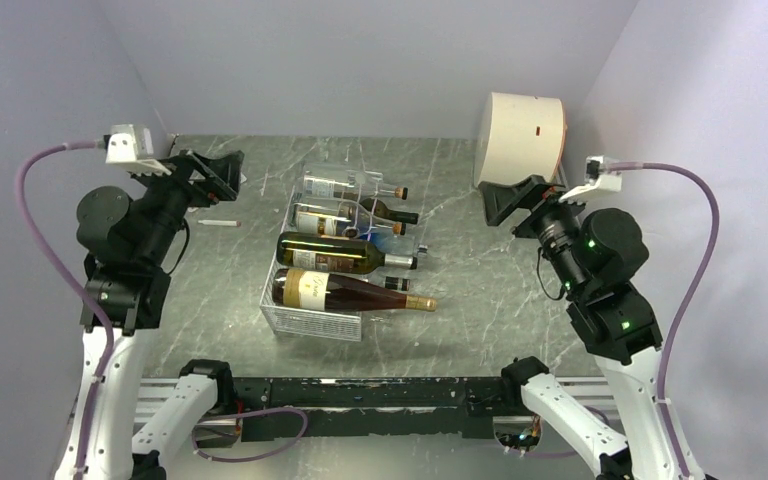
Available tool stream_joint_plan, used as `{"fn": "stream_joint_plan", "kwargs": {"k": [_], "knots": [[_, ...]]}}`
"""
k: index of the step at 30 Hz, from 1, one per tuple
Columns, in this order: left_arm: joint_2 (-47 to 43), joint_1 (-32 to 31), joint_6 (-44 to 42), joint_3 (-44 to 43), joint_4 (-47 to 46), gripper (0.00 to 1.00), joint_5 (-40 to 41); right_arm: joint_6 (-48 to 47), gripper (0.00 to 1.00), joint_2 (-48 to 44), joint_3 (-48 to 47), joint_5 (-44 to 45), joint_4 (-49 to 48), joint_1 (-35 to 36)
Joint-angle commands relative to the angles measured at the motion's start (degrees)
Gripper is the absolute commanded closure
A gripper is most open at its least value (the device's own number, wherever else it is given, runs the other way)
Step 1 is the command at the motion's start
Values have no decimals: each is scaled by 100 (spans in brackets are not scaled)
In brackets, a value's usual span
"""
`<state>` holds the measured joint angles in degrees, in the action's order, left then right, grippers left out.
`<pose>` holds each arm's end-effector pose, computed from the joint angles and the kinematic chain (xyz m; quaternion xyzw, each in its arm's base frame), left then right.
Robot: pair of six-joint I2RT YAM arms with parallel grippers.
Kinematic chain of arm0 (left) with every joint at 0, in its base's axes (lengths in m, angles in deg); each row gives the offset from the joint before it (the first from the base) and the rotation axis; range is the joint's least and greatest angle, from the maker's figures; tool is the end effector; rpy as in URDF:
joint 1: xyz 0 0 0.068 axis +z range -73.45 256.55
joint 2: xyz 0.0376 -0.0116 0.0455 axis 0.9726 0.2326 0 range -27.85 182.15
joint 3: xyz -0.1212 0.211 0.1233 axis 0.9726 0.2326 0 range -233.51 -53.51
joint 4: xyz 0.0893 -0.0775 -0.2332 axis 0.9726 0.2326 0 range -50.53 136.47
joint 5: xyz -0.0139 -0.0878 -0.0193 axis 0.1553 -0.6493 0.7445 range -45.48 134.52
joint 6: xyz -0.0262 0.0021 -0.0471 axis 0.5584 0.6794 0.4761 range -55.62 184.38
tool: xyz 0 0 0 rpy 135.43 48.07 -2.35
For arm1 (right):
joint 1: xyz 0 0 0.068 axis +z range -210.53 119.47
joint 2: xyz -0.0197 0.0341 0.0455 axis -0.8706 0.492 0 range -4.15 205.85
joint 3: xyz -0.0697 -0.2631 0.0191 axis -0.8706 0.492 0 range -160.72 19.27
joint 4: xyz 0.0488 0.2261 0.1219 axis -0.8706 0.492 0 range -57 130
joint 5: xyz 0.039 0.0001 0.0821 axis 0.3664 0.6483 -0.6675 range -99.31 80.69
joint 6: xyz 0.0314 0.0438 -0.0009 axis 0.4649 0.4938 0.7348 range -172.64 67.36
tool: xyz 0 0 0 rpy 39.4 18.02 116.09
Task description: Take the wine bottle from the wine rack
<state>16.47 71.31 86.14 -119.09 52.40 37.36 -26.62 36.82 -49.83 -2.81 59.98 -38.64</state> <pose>0.1449 -0.0178 0.4585 -0.0471 0.6526 -0.2159 0.7248 0.1107 0.0401 0.4573 0.0656 0.6969 0.2532 0.6678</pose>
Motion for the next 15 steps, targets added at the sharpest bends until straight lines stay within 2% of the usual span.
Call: {"fn": "stream_joint_plan", "kwargs": {"k": [1,5,11,15], "knots": [[295,82,-82,-231,715,1,-515,-708,0,-72,150,-82,676,74],[613,99,-95,-333,1101,1,-887,-596,0,1,442,-268,893,91],[1394,115,-111,-772,1745,1,-1884,-531,0,112,870,-338,909,109],[1659,56,-118,-926,1706,1,-2718,-582,0,221,965,-297,908,109]]}}
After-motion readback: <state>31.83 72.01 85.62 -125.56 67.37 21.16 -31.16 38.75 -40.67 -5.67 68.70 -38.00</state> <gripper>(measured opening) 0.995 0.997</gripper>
